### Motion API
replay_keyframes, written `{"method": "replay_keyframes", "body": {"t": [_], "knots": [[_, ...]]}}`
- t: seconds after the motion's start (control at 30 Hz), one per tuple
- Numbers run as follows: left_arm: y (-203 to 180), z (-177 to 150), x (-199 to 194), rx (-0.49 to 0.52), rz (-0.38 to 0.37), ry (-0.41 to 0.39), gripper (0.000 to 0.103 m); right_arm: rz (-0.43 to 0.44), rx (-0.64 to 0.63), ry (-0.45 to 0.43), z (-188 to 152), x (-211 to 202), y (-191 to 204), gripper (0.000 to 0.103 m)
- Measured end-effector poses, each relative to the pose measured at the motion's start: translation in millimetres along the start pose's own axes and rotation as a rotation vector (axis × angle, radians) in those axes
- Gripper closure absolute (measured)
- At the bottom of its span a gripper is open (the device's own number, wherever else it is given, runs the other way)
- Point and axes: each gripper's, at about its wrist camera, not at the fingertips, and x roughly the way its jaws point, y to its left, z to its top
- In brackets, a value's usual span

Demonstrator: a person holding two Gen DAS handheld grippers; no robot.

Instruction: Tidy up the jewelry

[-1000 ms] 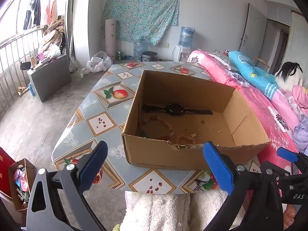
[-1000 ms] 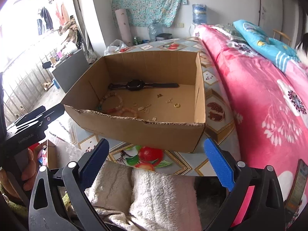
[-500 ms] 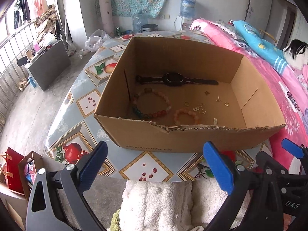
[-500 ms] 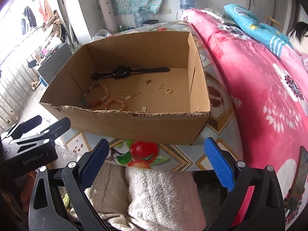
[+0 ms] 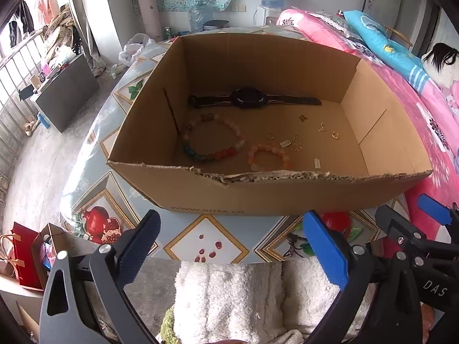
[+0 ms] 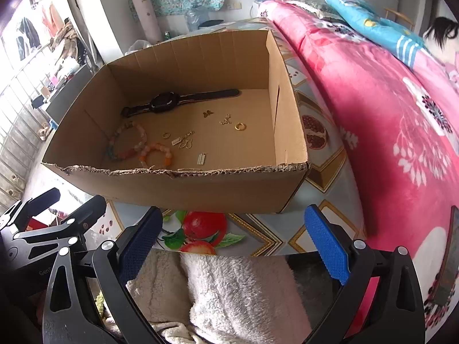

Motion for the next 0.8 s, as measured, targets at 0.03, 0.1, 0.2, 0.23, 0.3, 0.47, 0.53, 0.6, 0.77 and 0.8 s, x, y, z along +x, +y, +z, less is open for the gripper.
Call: {"method": "replay_keyframes", "body": {"t": [0.03, 0.1, 0.2, 0.23, 0.3, 0.47, 0.53, 0.6, 0.77, 0.8], "knots": [[0.4, 0.6, 0.8, 0.0, 0.001, 0.0, 0.006, -0.004, -0.004, -0.002, 0.5, -0.1, 0.0, 0.008], [-0.5, 1.4, 1.9, 0.0, 0.0, 0.0, 0.006, -0.008, -0.006, -0.005, 1.1, -0.5, -0.3, 0.008], [0.2, 0.8, 1.2, -0.005, -0.006, 0.0, 0.006, -0.007, -0.005, -0.006, 3.1, -0.3, -1.8, 0.008], [0.2, 0.8, 0.9, -0.004, -0.008, -0.001, 0.006, -0.007, -0.005, -0.006, 3.4, -0.2, -2.2, 0.008], [1.0, 0.9, 0.9, -0.008, -0.012, -0.003, 0.006, -0.016, -0.008, -0.002, 3.9, 0.8, -2.5, 0.008], [1.8, 0.4, 2.4, -0.011, -0.016, 0.005, 0.006, -0.017, -0.01, 0.001, 4.0, 1.6, -3.0, 0.008], [1.9, -0.6, 4.4, -0.009, -0.025, 0.016, 0.006, -0.017, -0.01, -0.002, 4.4, 1.1, -2.9, 0.008], [2.1, -1.4, 6.0, -0.014, -0.026, 0.023, 0.006, -0.02, -0.012, -0.001, 4.5, 1.7, -3.0, 0.008], [2.6, -1.5, 6.9, -0.019, -0.027, 0.026, 0.006, -0.016, -0.009, 0.007, 4.6, 3.5, -2.8, 0.008], [2.4, -1.6, 7.4, -0.019, -0.028, 0.026, 0.006, -0.017, -0.009, 0.007, 4.8, 3.5, -2.7, 0.008]]}}
